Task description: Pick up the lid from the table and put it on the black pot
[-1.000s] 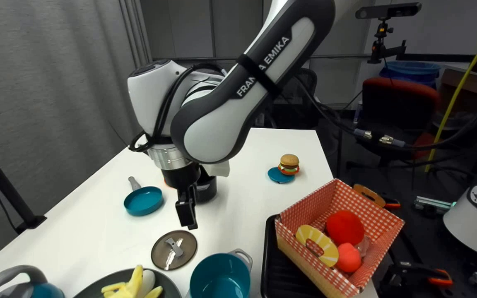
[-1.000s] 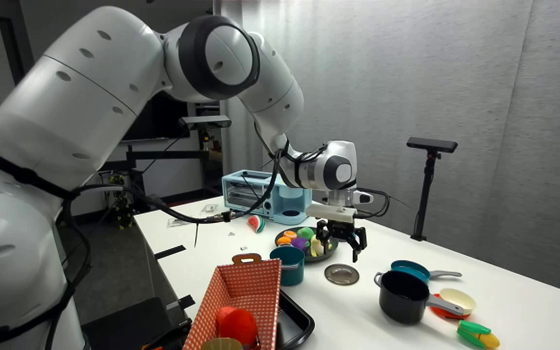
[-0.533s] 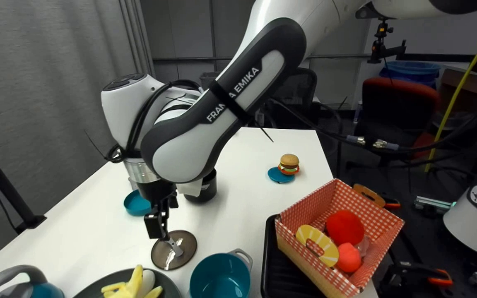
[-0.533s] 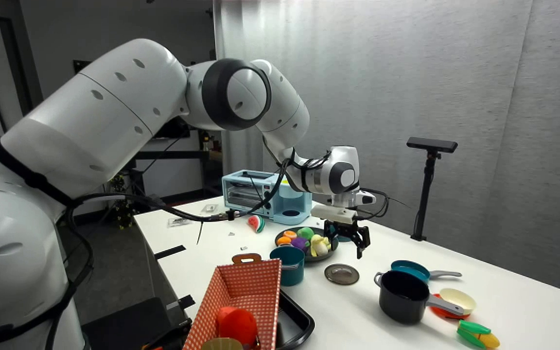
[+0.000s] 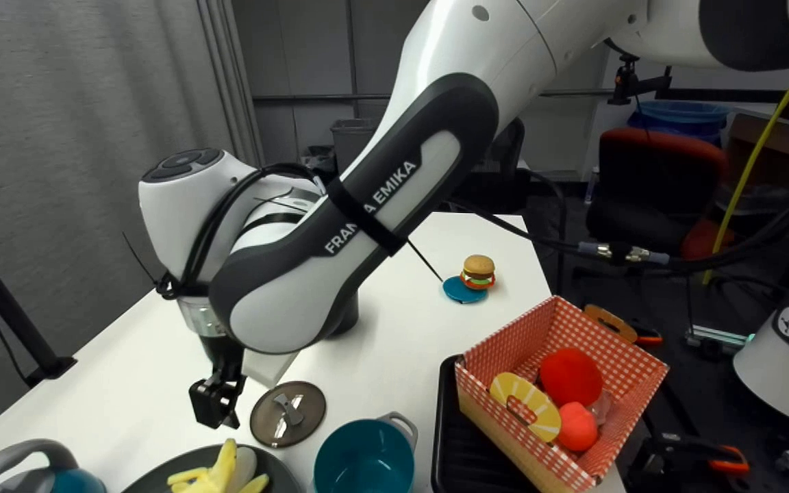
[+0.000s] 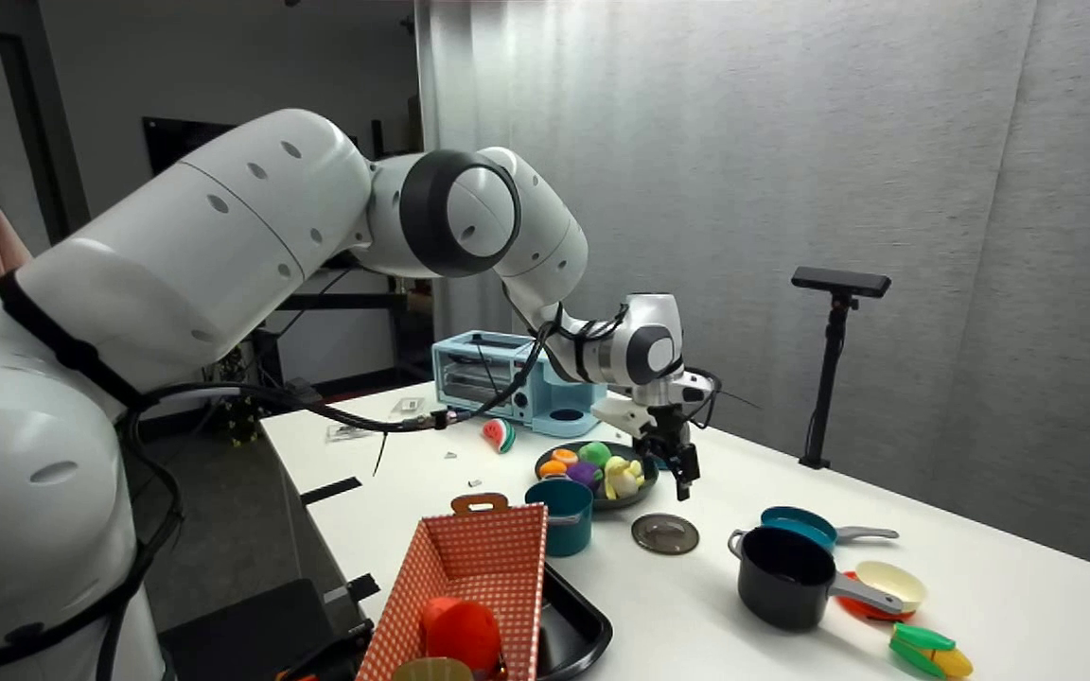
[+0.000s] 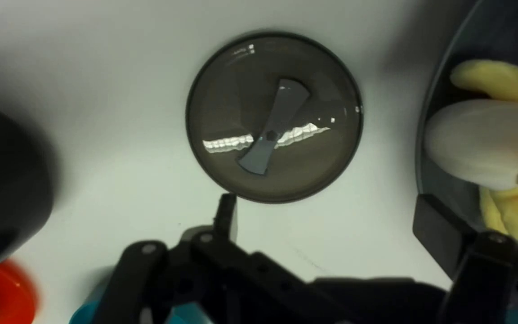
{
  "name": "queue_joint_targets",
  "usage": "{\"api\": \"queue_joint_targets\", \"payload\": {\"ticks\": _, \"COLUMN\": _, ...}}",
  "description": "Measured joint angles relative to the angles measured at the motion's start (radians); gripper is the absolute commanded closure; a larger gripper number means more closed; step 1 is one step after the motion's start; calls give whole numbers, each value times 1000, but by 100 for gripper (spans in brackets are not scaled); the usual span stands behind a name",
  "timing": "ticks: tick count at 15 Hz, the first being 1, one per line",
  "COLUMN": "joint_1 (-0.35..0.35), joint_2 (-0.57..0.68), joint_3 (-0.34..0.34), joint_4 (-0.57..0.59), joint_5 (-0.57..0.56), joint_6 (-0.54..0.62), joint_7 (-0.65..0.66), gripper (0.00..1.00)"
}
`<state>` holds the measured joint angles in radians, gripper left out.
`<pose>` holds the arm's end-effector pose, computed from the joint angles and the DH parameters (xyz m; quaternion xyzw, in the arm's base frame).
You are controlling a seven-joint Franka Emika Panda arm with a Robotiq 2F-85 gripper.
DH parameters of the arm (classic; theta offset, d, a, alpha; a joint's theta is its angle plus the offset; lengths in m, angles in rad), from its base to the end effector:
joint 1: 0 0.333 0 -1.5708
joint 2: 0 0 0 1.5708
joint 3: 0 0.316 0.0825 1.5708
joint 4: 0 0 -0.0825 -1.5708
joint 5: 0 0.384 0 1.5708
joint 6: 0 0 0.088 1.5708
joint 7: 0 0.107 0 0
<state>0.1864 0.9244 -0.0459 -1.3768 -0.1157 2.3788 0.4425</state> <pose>0.7311 0.1095 0.1635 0.9924 -0.1004 0.0542 0.0458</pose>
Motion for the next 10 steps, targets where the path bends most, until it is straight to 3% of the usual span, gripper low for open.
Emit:
{"api": "queue_joint_targets", "payload": {"ticks": 5, "joint_1": 93, "joint_2": 12, "joint_3": -80, "joint_4": -36, "joint_5": 5, "joint_6": 124, "joint_7": 248, "gripper": 0}}
{"api": "queue_joint_targets", "payload": {"ticks": 10, "joint_1": 153, "joint_2": 3, "joint_3": -183, "joint_4": -95, "joint_5": -3, "joint_6": 203, "joint_7": 398, "gripper": 0}}
